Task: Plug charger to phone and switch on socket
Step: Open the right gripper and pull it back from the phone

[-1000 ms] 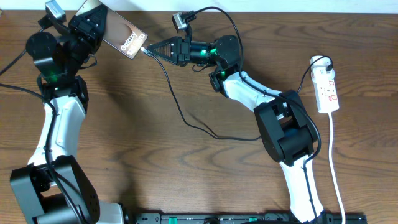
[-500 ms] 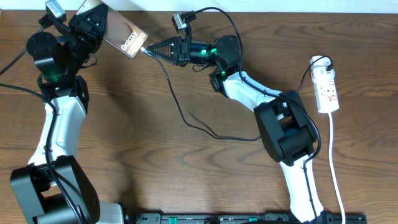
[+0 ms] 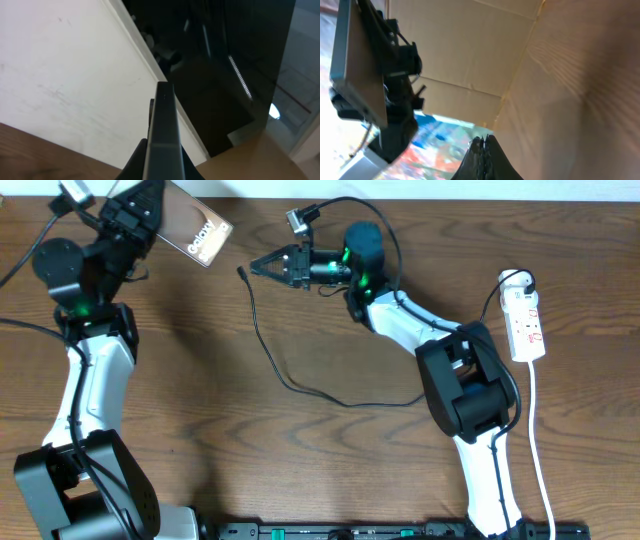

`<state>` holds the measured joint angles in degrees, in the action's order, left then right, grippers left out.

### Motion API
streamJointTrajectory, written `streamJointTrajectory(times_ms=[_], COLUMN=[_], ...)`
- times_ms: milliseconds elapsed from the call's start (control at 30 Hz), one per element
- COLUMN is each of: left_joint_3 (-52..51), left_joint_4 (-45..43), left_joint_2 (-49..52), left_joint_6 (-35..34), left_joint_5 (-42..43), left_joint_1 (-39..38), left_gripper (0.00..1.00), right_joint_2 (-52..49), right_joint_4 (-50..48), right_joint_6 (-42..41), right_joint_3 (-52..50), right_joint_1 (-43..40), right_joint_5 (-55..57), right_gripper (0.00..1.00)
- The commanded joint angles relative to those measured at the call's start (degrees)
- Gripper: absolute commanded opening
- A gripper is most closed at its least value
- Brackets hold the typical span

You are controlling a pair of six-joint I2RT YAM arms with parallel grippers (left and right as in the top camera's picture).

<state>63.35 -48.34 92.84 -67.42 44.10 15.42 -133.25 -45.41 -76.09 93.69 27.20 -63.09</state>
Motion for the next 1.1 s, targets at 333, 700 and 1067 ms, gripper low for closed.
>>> streamJointTrajectory(times_ms=[333, 700, 1067], left_joint_3=[0.63, 0.63, 0.63], left_joint_4=[-1.55, -4.74, -4.76], left_joint_2=[-1.11, -1.11, -1.11], left_joint_6=[-2.8, -4.48, -4.44], left_joint_5=[3.89, 3.89, 3.87], left_joint_1=[1.27, 1.29, 1.29], left_gripper=[0.08, 0.07, 0.07], right_joint_2=[-0.13, -0.13, -0.13], right_joint_4=[4.5, 20.9, 64.7], right_joint_6=[21.7, 31.39, 53.64], right_joint_3=[0.44, 0.46, 12.5], right_joint_1=[-5.79, -5.73, -2.56], right_joint_5=[-11.26, 3.32, 35.41], right_gripper=[0.01, 0.99, 0.99])
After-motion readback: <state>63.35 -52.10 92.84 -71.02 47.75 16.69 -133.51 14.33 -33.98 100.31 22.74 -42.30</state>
